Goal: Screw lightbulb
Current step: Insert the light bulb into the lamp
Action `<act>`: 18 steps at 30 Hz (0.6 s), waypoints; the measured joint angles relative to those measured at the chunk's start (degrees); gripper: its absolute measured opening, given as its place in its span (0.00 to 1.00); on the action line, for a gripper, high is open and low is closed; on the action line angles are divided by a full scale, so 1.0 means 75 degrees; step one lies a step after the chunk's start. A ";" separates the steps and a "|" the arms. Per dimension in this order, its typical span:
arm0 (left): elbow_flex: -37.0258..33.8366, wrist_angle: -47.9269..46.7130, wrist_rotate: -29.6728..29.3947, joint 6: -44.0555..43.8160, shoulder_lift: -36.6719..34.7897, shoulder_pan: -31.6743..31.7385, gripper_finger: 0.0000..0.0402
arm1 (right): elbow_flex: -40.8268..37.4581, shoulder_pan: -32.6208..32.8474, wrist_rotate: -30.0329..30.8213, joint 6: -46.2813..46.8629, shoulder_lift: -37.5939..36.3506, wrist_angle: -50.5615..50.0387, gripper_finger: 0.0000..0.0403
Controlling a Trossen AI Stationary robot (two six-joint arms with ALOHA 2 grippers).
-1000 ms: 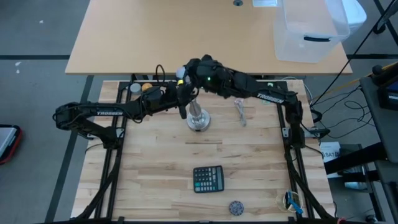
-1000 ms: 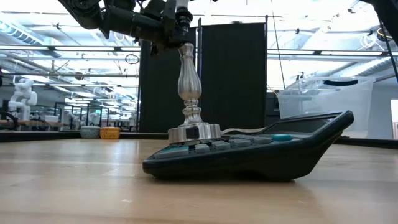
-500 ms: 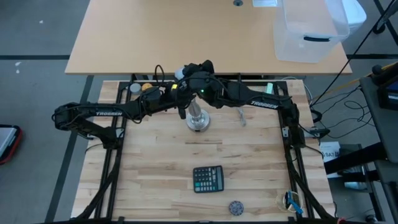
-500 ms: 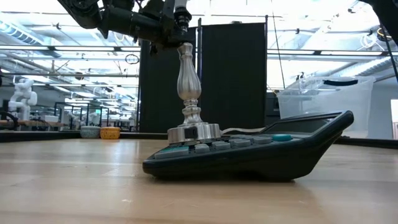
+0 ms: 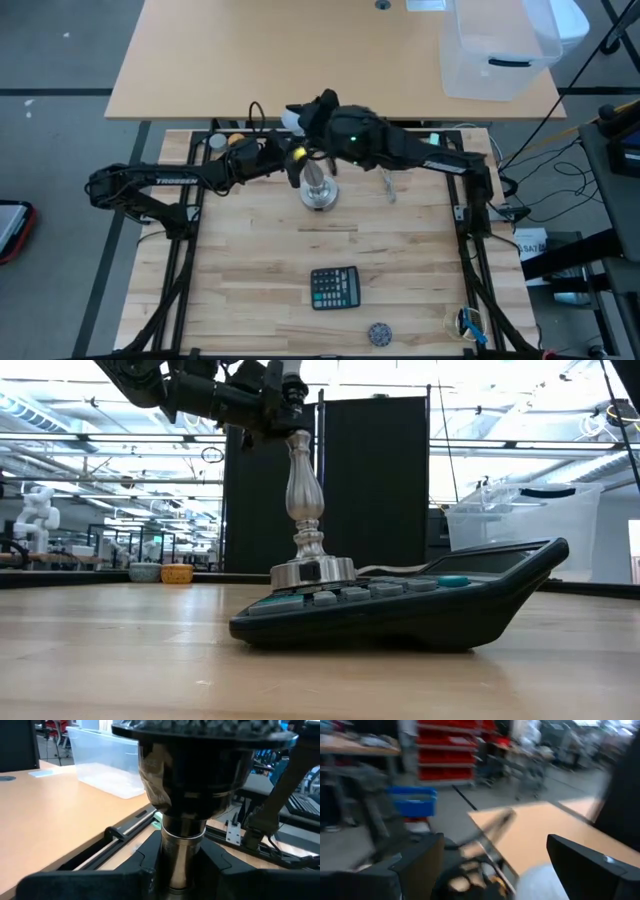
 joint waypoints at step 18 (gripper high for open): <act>-0.0008 0.0006 0.0403 0.0383 -0.0007 -0.0001 0.18 | 0.0006 -0.0955 -0.4137 -0.1383 -0.2253 0.0051 0.85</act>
